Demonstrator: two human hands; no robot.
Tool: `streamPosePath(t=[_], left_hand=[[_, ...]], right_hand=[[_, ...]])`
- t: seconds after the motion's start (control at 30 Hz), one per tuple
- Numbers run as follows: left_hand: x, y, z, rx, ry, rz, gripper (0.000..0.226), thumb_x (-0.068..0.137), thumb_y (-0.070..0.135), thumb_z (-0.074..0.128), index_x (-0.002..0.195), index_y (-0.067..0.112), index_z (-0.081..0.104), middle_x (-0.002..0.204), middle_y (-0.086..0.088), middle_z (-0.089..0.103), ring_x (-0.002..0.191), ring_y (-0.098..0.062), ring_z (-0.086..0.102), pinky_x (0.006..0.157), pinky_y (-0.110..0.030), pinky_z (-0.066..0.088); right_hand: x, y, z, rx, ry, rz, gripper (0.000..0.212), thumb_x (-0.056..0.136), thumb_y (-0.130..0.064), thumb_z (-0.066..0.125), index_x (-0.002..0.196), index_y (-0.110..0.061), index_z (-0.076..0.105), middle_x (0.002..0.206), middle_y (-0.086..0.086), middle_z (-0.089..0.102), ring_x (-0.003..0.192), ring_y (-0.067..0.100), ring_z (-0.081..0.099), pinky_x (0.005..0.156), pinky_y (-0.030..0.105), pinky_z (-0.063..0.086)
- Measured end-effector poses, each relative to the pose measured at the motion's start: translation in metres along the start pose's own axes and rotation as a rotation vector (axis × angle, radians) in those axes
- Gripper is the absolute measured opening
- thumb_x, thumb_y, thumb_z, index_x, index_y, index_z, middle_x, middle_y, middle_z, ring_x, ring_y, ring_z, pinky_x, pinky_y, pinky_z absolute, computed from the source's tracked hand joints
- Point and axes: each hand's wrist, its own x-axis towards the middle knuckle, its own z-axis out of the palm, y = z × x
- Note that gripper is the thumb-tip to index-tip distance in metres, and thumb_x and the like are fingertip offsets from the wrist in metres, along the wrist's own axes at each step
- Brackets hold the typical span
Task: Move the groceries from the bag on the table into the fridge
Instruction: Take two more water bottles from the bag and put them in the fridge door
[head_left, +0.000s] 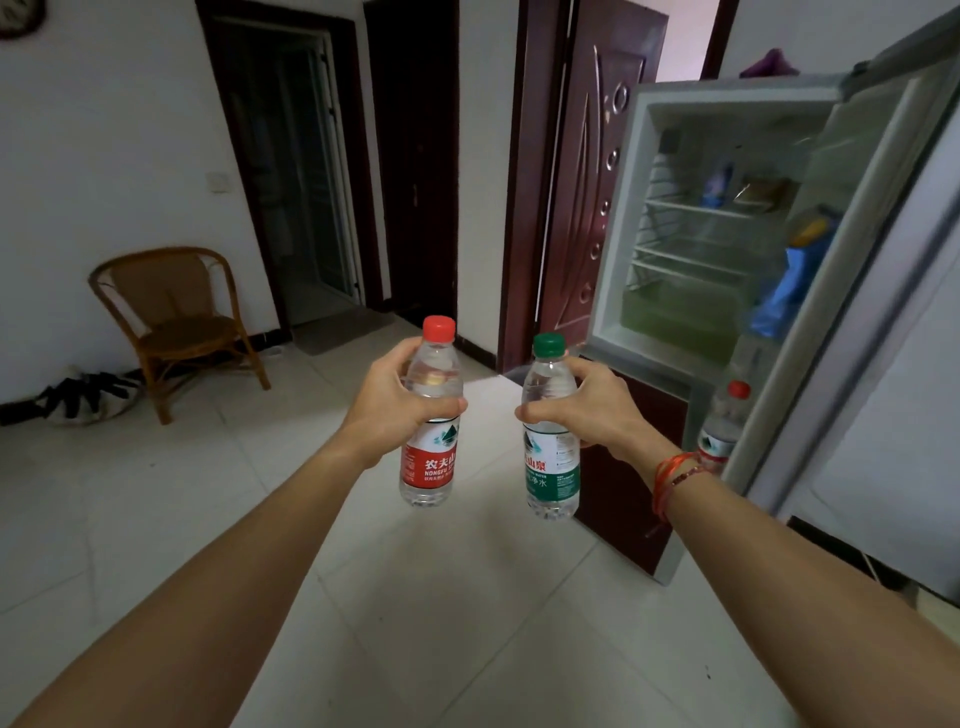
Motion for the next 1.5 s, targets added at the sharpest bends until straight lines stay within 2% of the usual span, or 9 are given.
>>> streamPosePath(t=[0.13,0.23,0.33,0.43,0.73,0.97,1.13,1.3,1.5], left_hand=[[0.083,-0.015,0.003,0.002,0.001,-0.014,0.065,0.072,0.009,0.084,0.129,0.02,0.054,0.115,0.0,0.067,0.1,-0.021,0.067,0.089,-0.047,0.057],[0.139,-0.024,0.009,0.012,0.003,0.012,0.067,0.073,0.01,0.083,0.132,0.019,0.052,0.119,-0.001,0.066,0.104,-0.023,0.066,0.09,-0.046,0.056],[0.183,-0.036,0.014,0.046,-0.012,0.024,0.065,0.075,0.012,0.082,0.132,0.019,0.052,0.12,-0.001,0.065,0.106,-0.022,0.065,0.091,-0.042,0.055],[0.226,-0.051,0.017,0.071,-0.013,0.031,0.06,0.076,0.015,0.082,0.129,0.018,0.054,0.116,-0.001,0.066,0.105,-0.022,0.065,0.092,-0.041,0.055],[0.361,-0.115,0.02,0.157,-0.045,0.067,0.052,0.078,0.021,0.081,0.123,0.014,0.057,0.112,-0.005,0.067,0.103,-0.024,0.066,0.095,-0.046,0.054],[0.502,-0.161,0.01,0.084,-0.134,0.087,0.055,0.075,0.02,0.083,0.124,0.019,0.057,0.11,0.001,0.068,0.099,-0.019,0.067,0.088,-0.036,0.053],[0.58,-0.176,0.019,0.025,-0.225,0.124,0.047,0.08,0.022,0.08,0.119,0.027,0.054,0.103,0.012,0.064,0.089,-0.004,0.063,0.073,-0.016,0.046],[0.645,-0.187,0.039,-0.011,-0.292,0.181,0.043,0.08,0.02,0.08,0.116,0.023,0.057,0.1,0.014,0.066,0.087,-0.002,0.065,0.067,-0.007,0.045],[0.711,-0.192,0.093,-0.088,-0.441,0.192,0.047,0.075,0.012,0.083,0.111,0.029,0.058,0.096,0.012,0.069,0.082,0.001,0.068,0.061,-0.007,0.049]], right_hand=[[0.081,0.003,-0.001,0.0,0.01,-0.014,0.042,0.056,-0.04,0.088,0.093,-0.033,0.07,0.088,-0.011,0.073,0.083,0.009,0.071,0.075,0.037,0.062],[0.134,0.003,-0.001,0.004,0.001,-0.024,0.038,0.061,-0.033,0.09,0.092,-0.032,0.069,0.087,-0.012,0.072,0.082,0.006,0.069,0.067,0.026,0.056],[0.182,0.006,0.005,0.005,-0.021,-0.021,0.038,0.064,-0.03,0.09,0.094,-0.032,0.067,0.088,-0.012,0.071,0.081,0.004,0.067,0.062,0.023,0.051],[0.228,0.014,0.012,0.0,-0.023,-0.005,0.036,0.065,-0.03,0.091,0.09,-0.033,0.065,0.087,-0.012,0.071,0.078,0.004,0.066,0.063,0.026,0.054],[0.357,0.041,0.043,0.013,0.041,0.035,0.043,0.063,-0.034,0.09,0.099,-0.031,0.067,0.091,-0.008,0.073,0.086,0.016,0.071,0.083,0.043,0.061],[0.473,0.038,0.067,0.002,0.142,0.111,0.04,0.063,-0.033,0.088,0.098,-0.03,0.069,0.09,-0.008,0.074,0.085,0.014,0.072,0.083,0.043,0.061],[0.534,0.039,0.067,0.003,0.204,0.151,0.041,0.063,-0.032,0.088,0.1,-0.029,0.069,0.09,-0.008,0.075,0.085,0.014,0.072,0.083,0.043,0.061],[0.583,0.055,0.055,0.028,0.262,0.189,0.047,0.051,-0.045,0.085,0.093,-0.029,0.07,0.087,-0.005,0.076,0.083,0.018,0.074,0.082,0.049,0.061],[0.623,0.084,0.024,0.022,0.364,0.285,0.037,0.061,-0.035,0.089,0.092,-0.031,0.069,0.087,-0.007,0.076,0.084,0.014,0.074,0.08,0.04,0.062]])
